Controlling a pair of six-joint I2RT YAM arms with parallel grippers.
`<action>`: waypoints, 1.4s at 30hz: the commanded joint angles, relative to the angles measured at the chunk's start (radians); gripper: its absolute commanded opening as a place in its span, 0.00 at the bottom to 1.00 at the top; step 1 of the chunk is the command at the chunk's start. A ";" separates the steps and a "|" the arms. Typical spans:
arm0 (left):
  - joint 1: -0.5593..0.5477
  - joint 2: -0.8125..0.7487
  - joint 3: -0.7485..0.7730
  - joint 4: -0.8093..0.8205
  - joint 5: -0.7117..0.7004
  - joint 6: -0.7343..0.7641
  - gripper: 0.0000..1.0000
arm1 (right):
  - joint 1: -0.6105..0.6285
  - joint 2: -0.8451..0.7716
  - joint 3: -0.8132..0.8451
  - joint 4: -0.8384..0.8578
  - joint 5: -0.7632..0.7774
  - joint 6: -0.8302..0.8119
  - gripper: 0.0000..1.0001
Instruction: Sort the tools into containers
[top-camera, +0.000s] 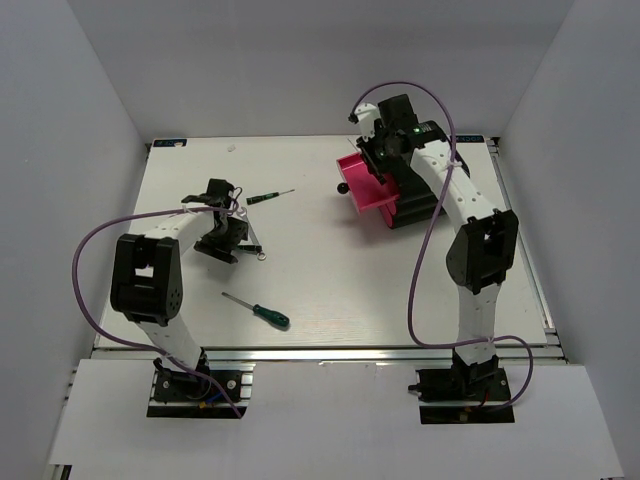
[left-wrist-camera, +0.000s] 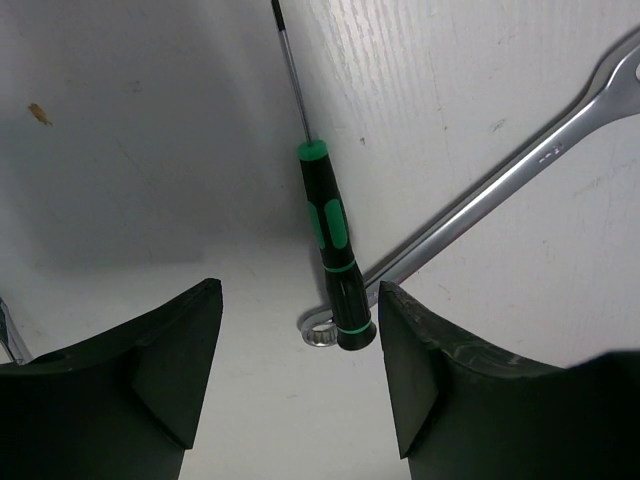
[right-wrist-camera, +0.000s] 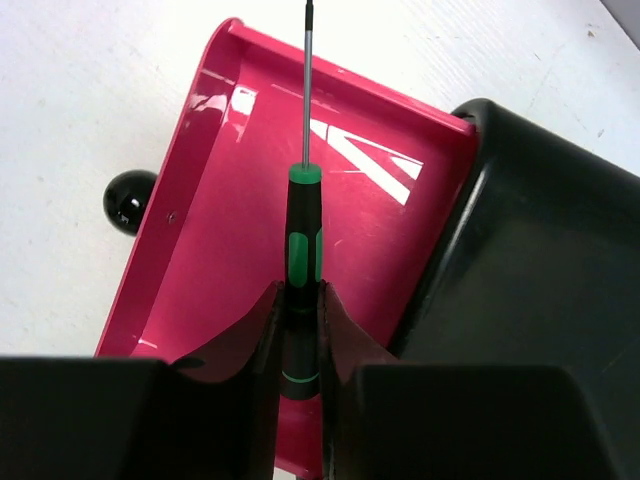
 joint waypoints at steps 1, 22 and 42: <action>0.013 -0.007 0.030 0.002 0.004 0.003 0.73 | 0.007 -0.017 -0.008 -0.036 -0.015 -0.065 0.00; 0.027 0.200 0.175 -0.033 0.044 -0.019 0.48 | 0.003 -0.332 -0.292 0.174 -0.142 -0.035 0.65; -0.051 -0.124 0.166 0.231 0.252 0.479 0.00 | -0.089 -0.406 -0.379 0.242 -0.207 0.071 0.66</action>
